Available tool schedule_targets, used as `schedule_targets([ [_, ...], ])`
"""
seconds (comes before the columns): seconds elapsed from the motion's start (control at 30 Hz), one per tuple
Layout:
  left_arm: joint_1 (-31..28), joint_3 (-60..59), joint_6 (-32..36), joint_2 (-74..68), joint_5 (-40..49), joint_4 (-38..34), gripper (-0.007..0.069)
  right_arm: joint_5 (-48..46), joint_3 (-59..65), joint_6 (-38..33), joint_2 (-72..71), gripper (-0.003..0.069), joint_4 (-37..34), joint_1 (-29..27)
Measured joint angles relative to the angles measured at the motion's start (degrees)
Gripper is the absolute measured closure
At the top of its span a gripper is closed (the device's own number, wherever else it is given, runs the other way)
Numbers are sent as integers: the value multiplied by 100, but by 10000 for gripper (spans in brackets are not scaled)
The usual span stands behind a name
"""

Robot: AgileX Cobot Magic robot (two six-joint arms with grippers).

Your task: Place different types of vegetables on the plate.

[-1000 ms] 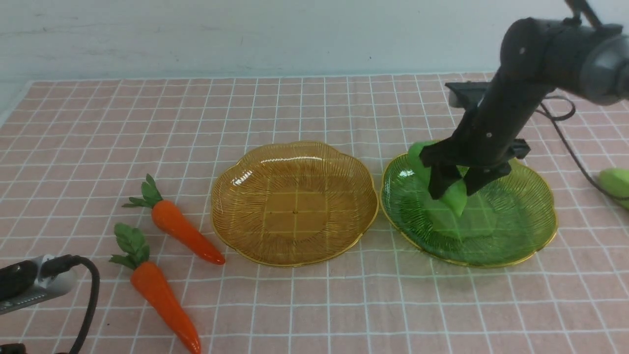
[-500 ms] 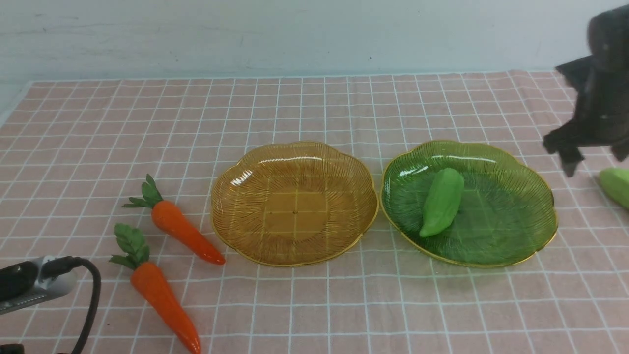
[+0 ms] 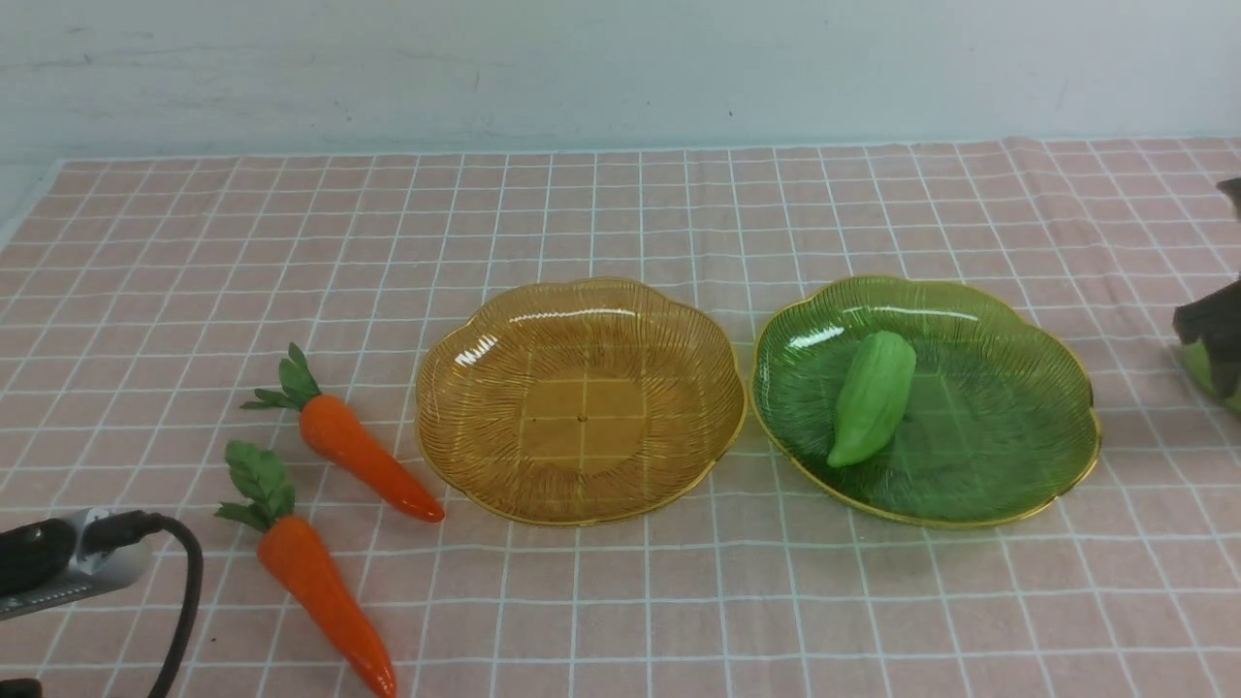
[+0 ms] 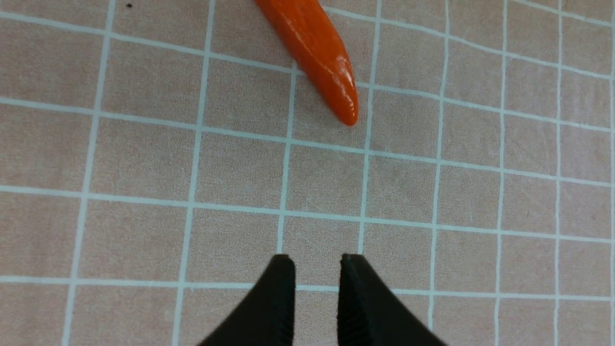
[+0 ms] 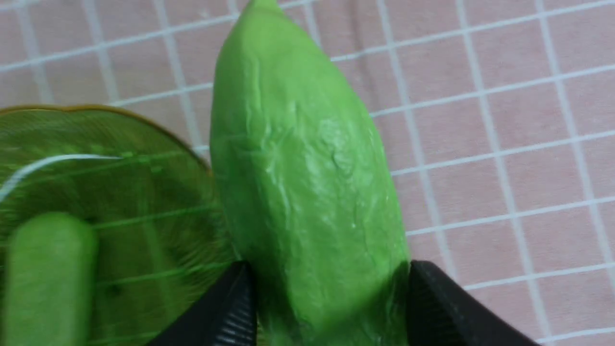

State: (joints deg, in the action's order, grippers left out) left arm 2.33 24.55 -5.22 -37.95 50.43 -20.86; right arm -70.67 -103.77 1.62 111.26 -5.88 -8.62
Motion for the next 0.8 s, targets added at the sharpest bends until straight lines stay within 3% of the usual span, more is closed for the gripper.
schedule_targets([
  [0.13, 0, 0, 16, 0, -5, 29, 501, -16, 335, 37, -239, 284, -618, 409],
  [0.5, 0, 0, 24, 0, -161, 49, 489, -34, 1052, 50, 230, 274, -413, 1583],
  [0.57, 0, 0, 24, 0, -187, 52, 479, -10, 1066, 88, 386, 229, -401, 1726],
  [0.67, 0, 0, 24, 0, -263, 57, 443, 34, 1071, 238, 627, 106, -395, 1862],
  [0.8, 0, 0, 24, -17, -330, 64, 388, 38, 1076, 200, 685, 55, -387, 1862],
])
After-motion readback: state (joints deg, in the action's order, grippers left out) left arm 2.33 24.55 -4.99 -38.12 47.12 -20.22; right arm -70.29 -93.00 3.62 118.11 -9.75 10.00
